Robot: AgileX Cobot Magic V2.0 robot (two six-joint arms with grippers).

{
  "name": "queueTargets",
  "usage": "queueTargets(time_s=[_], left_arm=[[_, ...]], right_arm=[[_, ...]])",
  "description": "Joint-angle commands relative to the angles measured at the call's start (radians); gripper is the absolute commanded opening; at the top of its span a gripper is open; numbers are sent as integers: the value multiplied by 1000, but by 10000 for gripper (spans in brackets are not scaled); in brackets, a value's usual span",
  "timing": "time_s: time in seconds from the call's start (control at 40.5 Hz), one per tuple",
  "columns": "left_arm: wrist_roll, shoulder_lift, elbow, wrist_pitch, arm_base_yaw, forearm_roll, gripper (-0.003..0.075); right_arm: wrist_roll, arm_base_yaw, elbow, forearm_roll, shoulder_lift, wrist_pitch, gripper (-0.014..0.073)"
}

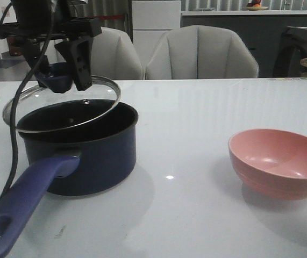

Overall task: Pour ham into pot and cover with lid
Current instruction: 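Lower the glass lid onto the saucepan rim with the left gripper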

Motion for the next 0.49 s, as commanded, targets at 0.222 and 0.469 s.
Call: queueTargets(time_s=[0.222,0.469], left_arm=[[4,-52,-30,45,-45,-23,197],[4,-52,-26,45,-47,-35,197]], right_arm=[[-5,2,-31,0,6,-90,161],[-5,2,-31,0,6,-90,161]])
